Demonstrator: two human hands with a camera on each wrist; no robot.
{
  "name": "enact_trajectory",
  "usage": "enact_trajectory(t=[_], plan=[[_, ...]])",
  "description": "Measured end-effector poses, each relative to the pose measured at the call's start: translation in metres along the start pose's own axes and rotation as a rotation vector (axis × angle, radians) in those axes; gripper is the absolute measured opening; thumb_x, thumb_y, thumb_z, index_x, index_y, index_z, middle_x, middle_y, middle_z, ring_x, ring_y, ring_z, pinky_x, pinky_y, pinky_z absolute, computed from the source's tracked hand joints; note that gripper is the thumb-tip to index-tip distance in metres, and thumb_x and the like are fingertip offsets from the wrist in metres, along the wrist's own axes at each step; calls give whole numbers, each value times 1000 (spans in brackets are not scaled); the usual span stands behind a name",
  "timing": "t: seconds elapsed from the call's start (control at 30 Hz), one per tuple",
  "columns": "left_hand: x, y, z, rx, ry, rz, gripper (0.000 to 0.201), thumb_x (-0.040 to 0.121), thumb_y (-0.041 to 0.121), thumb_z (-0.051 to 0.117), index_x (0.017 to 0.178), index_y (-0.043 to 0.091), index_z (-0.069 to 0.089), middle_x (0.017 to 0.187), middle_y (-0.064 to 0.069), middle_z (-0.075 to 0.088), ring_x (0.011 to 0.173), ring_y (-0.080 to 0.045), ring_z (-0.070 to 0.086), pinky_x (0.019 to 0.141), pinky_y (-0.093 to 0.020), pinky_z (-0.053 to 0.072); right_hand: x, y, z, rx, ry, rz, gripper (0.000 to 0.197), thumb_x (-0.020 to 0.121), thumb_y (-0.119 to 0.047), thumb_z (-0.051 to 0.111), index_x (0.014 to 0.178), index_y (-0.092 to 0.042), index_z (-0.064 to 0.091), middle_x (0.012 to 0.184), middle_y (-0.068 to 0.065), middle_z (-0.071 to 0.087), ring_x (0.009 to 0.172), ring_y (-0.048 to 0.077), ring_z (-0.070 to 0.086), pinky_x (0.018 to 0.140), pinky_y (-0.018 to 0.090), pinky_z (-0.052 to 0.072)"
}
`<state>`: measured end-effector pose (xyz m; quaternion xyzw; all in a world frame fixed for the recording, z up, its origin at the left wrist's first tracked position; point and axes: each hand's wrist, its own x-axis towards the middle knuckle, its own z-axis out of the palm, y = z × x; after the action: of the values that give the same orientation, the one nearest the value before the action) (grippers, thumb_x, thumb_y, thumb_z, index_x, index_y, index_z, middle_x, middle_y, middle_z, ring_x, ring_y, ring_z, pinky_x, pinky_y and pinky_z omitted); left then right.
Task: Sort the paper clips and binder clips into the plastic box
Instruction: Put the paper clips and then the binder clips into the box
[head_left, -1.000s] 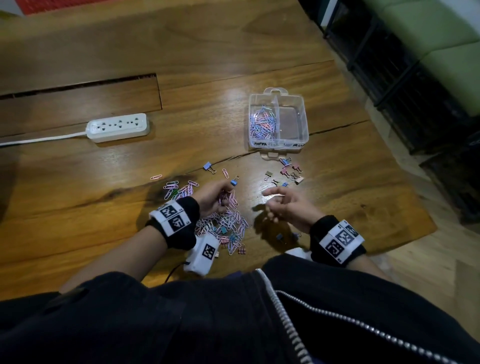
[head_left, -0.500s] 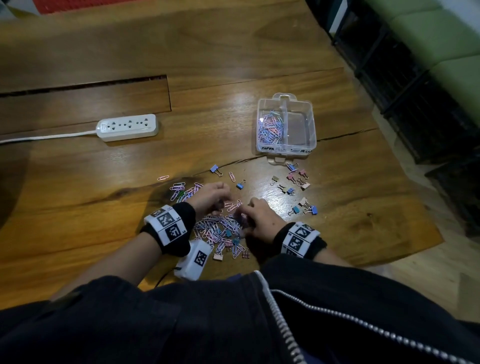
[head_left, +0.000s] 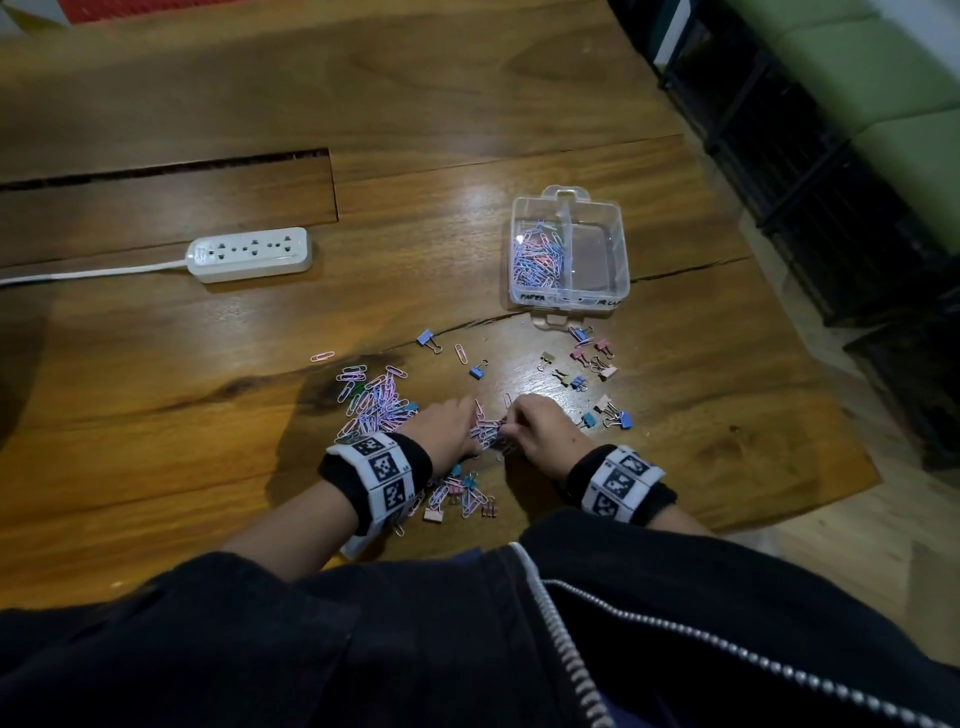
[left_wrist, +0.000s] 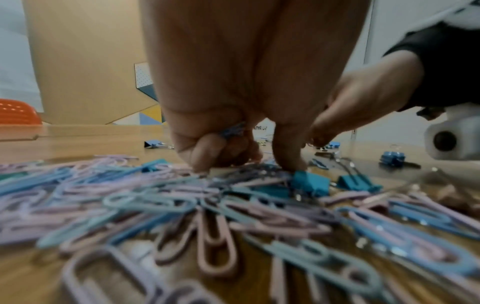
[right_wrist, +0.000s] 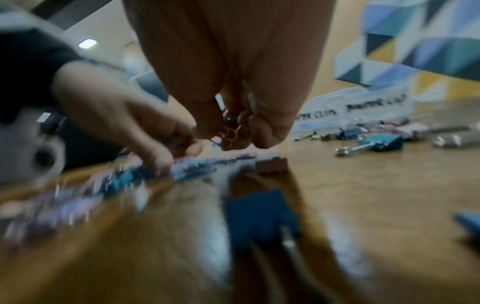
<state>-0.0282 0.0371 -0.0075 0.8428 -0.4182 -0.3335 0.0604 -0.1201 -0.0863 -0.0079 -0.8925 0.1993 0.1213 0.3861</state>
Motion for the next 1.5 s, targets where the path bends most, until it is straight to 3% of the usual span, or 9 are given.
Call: enact_trajectory(t=[0.37,0.6,0.73,0.9,1.03,1.13,1.2,1.33,1.5], plan=[[3,-9,-11,-121,-56,3,29,96,35,39,102,8,50,101,-5,44,89,-16,44,88,-30,43,-8,-8,-30,1039,-32,376,27,97,-6,30,84,-9,53,73,4,49,59,11,43,56,20,36],[-5,-15,-32,-1219,-178,-171,16,98,26,37,89,16,47,71,-1,52,44,-5,47,38,-15,39,-1,-4,-12,282,67,153,21,97,-12,33,94,-5,52,91,3,57,78,13,48,63,17,32],[-4,-11,-35,-1539,-125,-246,11,93,10,40,86,12,48,68,-3,52,40,-8,47,33,-14,37,0,1,-7,-201,1,25,30,91,-34,47,110,-10,49,109,6,50,97,15,39,82,25,33],[2,-3,-32,-1198,-87,-245,19,94,14,40,79,14,52,60,2,50,36,-5,42,32,-14,31,-1,-2,-10,-365,-59,-7,34,84,-34,58,114,-18,49,114,6,46,110,21,39,87,29,34],[1,3,-29,-303,-16,-70,22,86,35,58,76,20,46,73,5,53,67,-13,50,51,-20,38,1,-3,-8,-467,-67,-48,28,91,-28,46,114,-11,51,119,11,46,111,24,40,90,31,36],[-2,7,-21,164,-14,-61,48,75,55,63,101,18,47,95,2,60,87,-17,57,68,-26,46,2,-1,-3,-503,-74,-51,31,93,-29,44,115,-8,49,120,9,46,110,21,41,90,29,37],[-1,8,-13,266,-29,-75,63,75,58,61,116,13,42,108,-3,60,96,-20,59,78,-31,51,2,1,-1,-485,-95,-46,29,93,-28,43,114,-7,48,119,9,46,110,21,41,90,29,37],[-1,11,0,298,-57,-15,49,88,44,51,121,8,43,122,-9,55,109,-24,56,92,-38,49,2,3,-6,-174,-51,26,11,93,-18,45,96,-9,51,97,4,46,88,15,44,76,21,35],[-7,7,-1,243,-61,69,39,97,37,35,116,6,47,118,-11,54,105,-24,55,89,-36,46,7,5,-32,420,38,113,21,92,-12,46,72,-17,43,69,-3,43,63,9,41,57,19,37]])
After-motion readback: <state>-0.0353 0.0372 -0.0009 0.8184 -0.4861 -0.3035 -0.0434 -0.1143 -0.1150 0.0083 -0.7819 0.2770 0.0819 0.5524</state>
